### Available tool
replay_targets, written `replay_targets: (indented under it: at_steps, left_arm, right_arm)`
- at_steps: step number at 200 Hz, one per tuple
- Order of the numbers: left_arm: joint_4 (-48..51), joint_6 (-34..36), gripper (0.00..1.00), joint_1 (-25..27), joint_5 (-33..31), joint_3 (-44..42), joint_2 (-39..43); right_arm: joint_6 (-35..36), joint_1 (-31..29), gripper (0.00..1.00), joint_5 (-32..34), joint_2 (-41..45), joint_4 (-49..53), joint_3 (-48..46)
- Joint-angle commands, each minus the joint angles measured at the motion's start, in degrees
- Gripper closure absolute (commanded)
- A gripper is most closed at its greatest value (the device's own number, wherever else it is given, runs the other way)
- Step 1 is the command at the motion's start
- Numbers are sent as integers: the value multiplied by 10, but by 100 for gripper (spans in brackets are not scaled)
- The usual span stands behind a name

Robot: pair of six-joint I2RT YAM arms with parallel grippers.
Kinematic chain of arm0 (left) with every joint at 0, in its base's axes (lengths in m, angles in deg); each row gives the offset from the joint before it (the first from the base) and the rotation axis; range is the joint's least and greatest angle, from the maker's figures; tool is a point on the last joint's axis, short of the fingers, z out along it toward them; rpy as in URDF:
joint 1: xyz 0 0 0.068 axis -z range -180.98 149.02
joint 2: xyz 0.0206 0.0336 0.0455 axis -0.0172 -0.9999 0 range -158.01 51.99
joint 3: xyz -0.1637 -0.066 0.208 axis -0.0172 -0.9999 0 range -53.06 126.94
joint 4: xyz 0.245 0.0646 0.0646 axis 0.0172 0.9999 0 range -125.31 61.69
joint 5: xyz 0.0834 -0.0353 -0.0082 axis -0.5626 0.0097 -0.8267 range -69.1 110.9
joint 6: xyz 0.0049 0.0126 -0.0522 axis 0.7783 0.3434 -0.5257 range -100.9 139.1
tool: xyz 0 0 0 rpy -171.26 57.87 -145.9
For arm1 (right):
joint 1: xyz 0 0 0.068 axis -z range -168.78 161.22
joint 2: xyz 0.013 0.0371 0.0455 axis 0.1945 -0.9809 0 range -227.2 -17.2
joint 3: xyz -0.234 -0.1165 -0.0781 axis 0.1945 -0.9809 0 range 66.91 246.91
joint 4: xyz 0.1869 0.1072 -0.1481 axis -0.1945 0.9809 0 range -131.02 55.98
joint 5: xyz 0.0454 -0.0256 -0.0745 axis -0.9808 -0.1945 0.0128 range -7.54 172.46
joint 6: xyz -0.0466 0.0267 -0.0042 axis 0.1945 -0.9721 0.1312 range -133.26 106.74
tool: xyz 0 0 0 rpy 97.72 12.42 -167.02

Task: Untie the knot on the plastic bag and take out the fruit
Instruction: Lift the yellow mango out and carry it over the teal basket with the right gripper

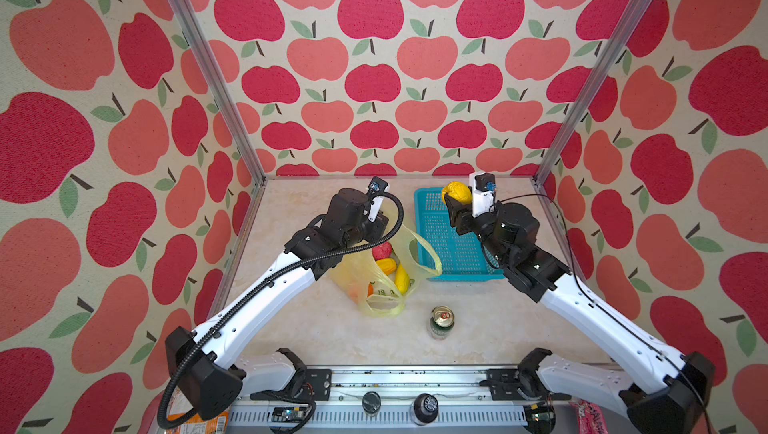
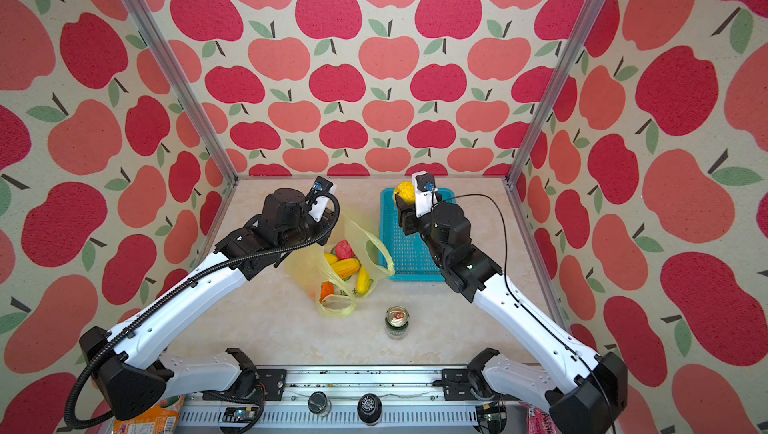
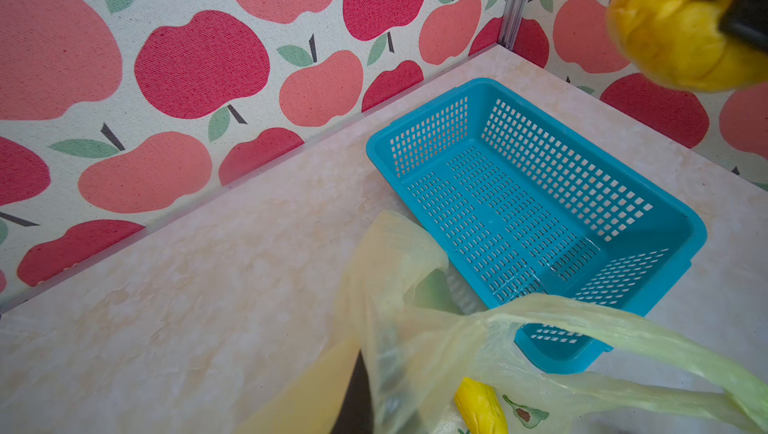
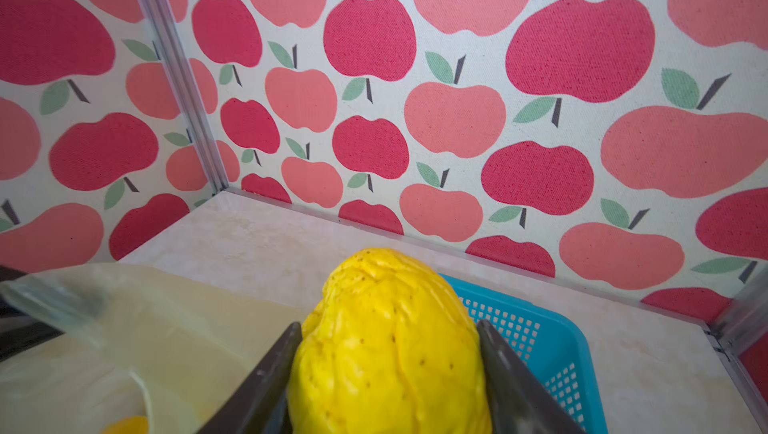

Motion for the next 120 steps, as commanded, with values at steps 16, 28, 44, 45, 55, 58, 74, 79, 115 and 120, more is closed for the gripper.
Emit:
replay_targets:
  at_steps: [16, 28, 44, 45, 55, 58, 74, 79, 115, 120]
  left_arm:
    - [-12, 14, 100, -3, -7, 37, -15]
    - [-14, 21, 100, -5, -7, 39, -18]
    - [-4, 26, 100, -5, -5, 53, -29]
    - [-4, 27, 100, -5, -4, 53, -29]
    - [-3, 30, 100, -5, 4, 58, -32]
    - [-3, 31, 100, -4, 6, 59, -33]
    - [-7, 32, 100, -5, 11, 59, -36]
    - [-7, 33, 100, -5, 11, 60, -37]
    - [-18, 35, 100, -4, 1, 50, -28]
    - [-18, 34, 100, -5, 1, 49, -27]
  right_arm:
    - [-89, 98, 83, -77, -79, -14, -16]
    - [-112, 127, 81, -116, -116, -20, -13]
    - [-128, 151, 78, -145, -174, -11, 11]
    - [-129, 152, 77, -146, -176, -9, 14]
    - [-126, 157, 76, -161, -222, 15, 47]
    - [-125, 158, 76, -165, -237, 26, 60]
    - [-117, 162, 76, -178, -317, 92, 136]
    - [-115, 161, 76, -186, -342, 111, 160]
    - [-122, 160, 75, -229, -472, 168, 268]
    - [-123, 161, 75, -234, -483, 168, 275]
